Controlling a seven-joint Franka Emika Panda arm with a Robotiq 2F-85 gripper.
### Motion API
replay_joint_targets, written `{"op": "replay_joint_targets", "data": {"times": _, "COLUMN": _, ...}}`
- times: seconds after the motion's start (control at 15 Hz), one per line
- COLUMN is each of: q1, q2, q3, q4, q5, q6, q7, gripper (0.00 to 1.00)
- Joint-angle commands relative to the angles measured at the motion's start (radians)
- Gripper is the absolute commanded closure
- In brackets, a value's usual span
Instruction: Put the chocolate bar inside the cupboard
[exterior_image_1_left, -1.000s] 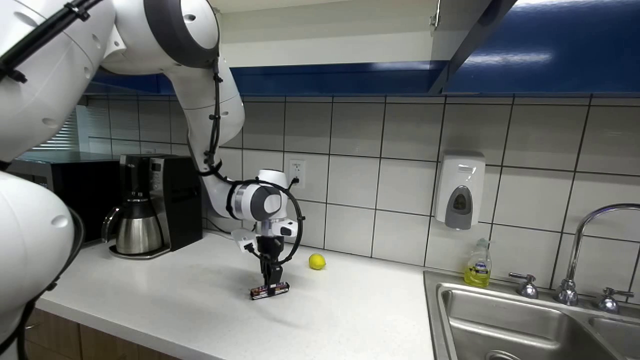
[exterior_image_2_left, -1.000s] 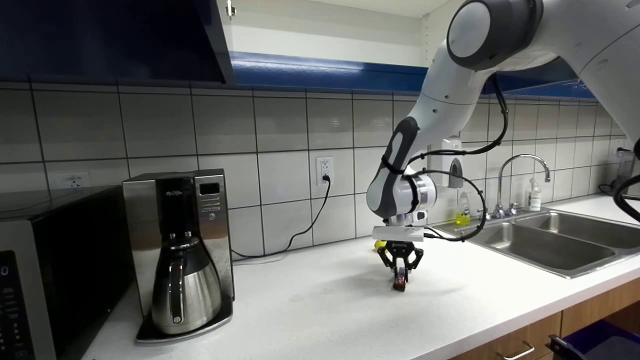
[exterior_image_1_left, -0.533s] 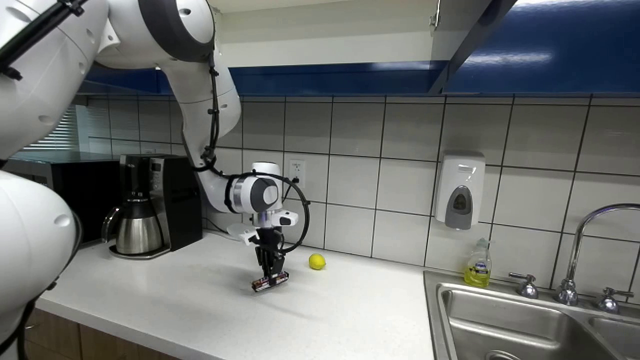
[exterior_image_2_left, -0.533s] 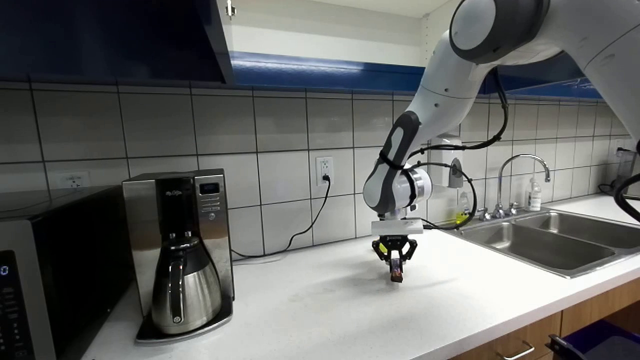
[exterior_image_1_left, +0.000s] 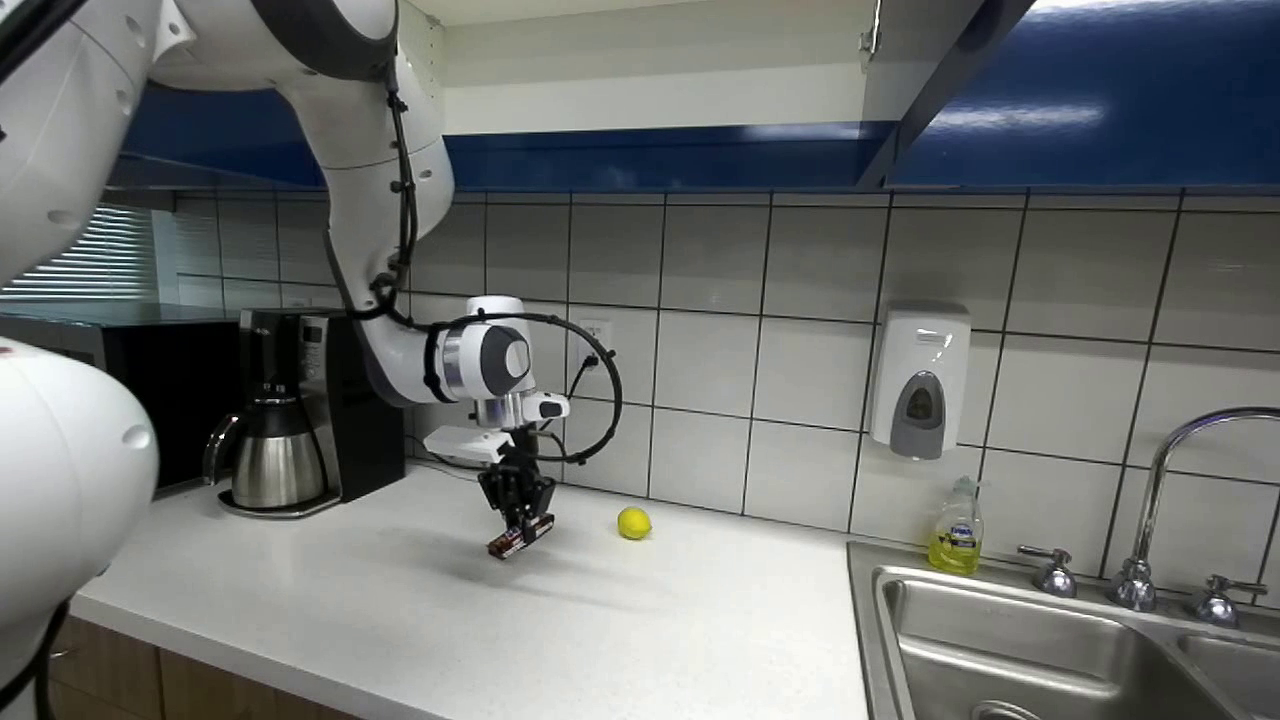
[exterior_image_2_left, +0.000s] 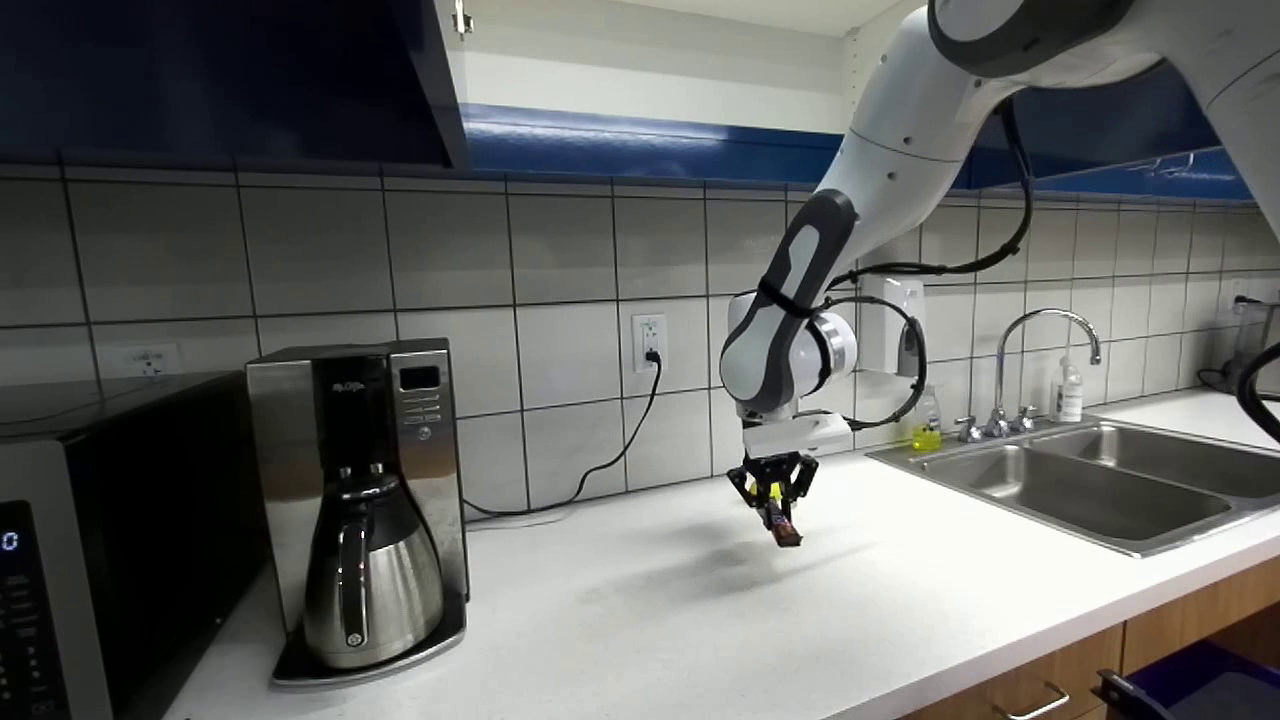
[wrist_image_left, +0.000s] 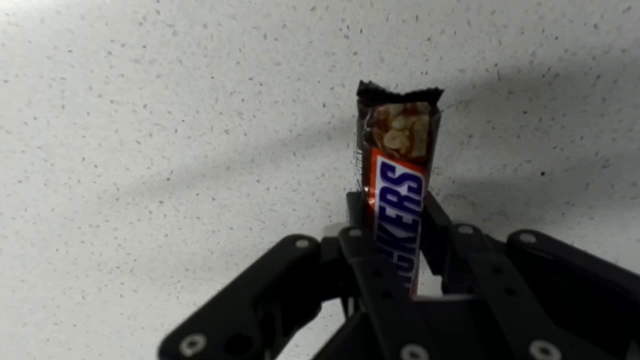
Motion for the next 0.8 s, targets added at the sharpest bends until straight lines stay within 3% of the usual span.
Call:
{"op": "replay_joint_targets", "data": {"times": 0.0, "q1": 0.013, "q2": -0.126, "q3": 0.015, "q4": -0.128, "q5": -0.070, "q6": 0.017, "q7": -0.016, "gripper": 0.93}}
{"op": "replay_joint_targets", "data": {"times": 0.33, "q1": 0.033, "q2": -0.290, "q3": 0.034, "q4": -0.294, "q5": -0.164, "q6": 0.011, "q7": 0.023, "gripper": 0.93}}
{"op": "replay_joint_targets", "data": {"times": 0.73, "q1": -0.007, "q2": -0.513, "q3": 0.099, "q4": -0.446, "q5": -0.240, "q6": -0.022, "q7": 0.063, "gripper": 0.93}}
